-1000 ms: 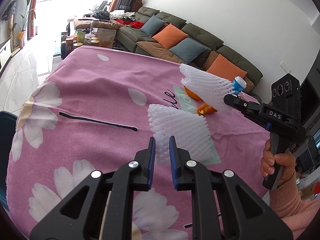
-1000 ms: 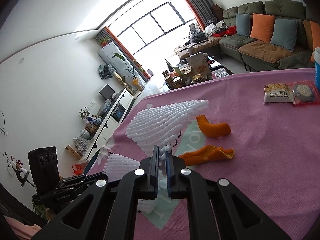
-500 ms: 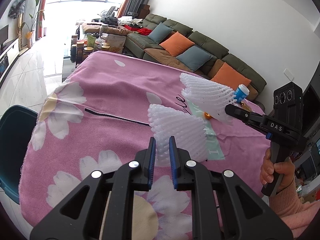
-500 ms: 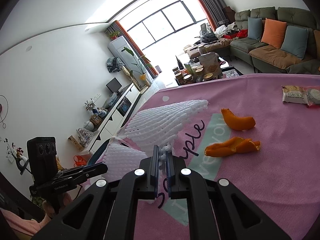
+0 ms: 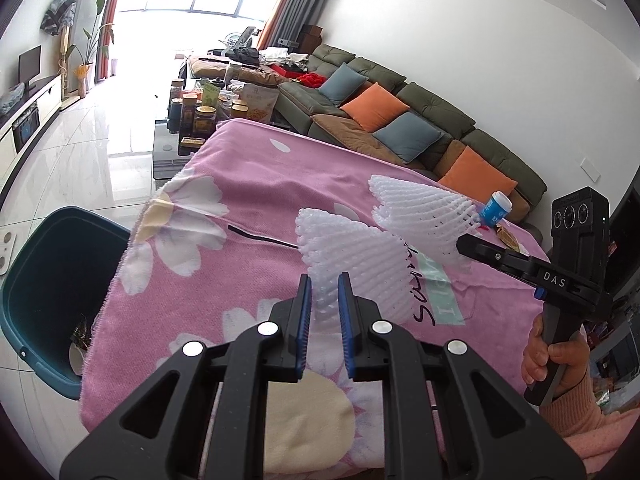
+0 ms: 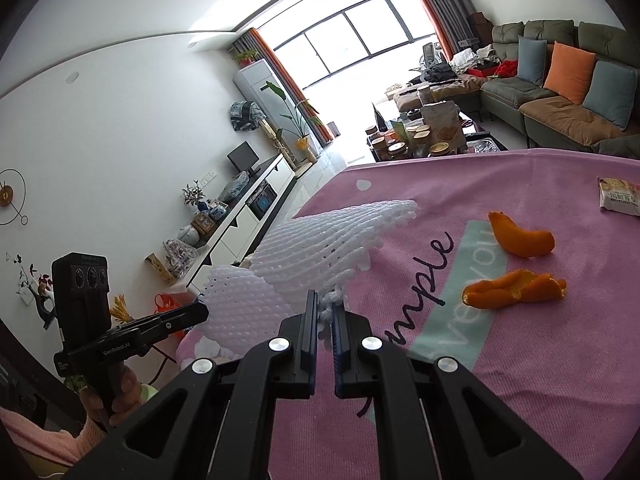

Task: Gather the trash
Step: 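Lift both foam nets and carry them over the teal wastebasket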

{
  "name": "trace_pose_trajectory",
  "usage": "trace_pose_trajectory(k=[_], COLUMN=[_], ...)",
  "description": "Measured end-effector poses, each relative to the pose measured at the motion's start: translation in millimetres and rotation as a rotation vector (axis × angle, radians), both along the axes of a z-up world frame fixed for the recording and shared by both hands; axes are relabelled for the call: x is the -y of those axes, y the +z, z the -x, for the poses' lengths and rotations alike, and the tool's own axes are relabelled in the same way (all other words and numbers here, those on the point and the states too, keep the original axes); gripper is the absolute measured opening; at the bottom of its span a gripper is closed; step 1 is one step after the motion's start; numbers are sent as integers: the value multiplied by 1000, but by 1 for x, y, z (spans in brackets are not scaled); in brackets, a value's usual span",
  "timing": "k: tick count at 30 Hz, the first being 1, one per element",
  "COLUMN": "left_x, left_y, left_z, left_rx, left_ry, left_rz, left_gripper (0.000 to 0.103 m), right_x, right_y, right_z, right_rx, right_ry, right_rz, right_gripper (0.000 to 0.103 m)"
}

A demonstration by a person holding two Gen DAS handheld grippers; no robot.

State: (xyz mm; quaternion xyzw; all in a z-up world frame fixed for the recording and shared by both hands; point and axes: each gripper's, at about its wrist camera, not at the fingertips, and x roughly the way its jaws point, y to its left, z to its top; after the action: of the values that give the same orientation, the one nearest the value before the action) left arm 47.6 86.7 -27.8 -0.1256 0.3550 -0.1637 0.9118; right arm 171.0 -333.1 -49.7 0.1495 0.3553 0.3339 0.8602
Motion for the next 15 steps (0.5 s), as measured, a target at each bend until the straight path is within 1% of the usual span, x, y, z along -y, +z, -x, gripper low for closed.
trace_pose_trajectory(k=[15], left_x=[-50], left_y=[10], left_z=[24], left_rx=[16], left_ry=[133], left_rz=[5], left_gripper=[14], right_x=[-56], right_y=[6], right_z=[-8], right_rx=[9], right_ry=[118], right_rz=[12], right_gripper=[6])
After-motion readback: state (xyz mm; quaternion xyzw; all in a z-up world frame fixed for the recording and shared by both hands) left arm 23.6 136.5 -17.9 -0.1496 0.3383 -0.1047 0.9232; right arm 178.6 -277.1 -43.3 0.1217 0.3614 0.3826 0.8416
